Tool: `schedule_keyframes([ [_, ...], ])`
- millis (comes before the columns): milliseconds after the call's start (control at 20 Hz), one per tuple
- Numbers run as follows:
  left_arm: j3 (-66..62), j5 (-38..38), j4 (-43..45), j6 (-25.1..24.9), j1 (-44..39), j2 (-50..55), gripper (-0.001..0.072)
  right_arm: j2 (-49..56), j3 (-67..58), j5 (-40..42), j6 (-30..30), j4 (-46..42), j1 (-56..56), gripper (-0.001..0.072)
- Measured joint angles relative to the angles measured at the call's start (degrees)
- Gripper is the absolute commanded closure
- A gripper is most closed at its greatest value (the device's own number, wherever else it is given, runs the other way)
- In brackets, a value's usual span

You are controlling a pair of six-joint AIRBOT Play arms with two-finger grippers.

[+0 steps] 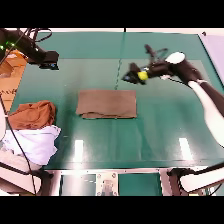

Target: Fold the shirts.

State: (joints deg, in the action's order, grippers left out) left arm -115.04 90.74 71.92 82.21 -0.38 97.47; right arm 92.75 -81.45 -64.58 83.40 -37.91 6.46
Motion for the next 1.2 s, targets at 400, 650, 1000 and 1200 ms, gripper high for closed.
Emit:
schedule_keyframes([
  [400, 0.0, -1.0, -0.1, 0.2, 0.1, 0.0, 0.0667, -4.9, 25.9, 9.4, -7.8, -1.0, -7.1, 0.0111],
  [650, 0.0, -1.1, -0.3, 1.0, 0.1, 0.0, 0.0668, 1.4, 25.9, 11.1, -15.8, 12.3, -1.2, 0.0533],
  [1000, 0.0, -1.1, -0.3, 1.7, 0.1, 0.0, 0.0667, -0.1, 16.5, 10.2, -17.0, 18.3, -4.7, 0.0697],
  [1200, 0.0, -1.2, -0.3, 1.7, 0.1, 0.0, 0.0667, -8.7, 15.0, 6.6, -13.7, 11.4, -19.2, 0.0696],
])
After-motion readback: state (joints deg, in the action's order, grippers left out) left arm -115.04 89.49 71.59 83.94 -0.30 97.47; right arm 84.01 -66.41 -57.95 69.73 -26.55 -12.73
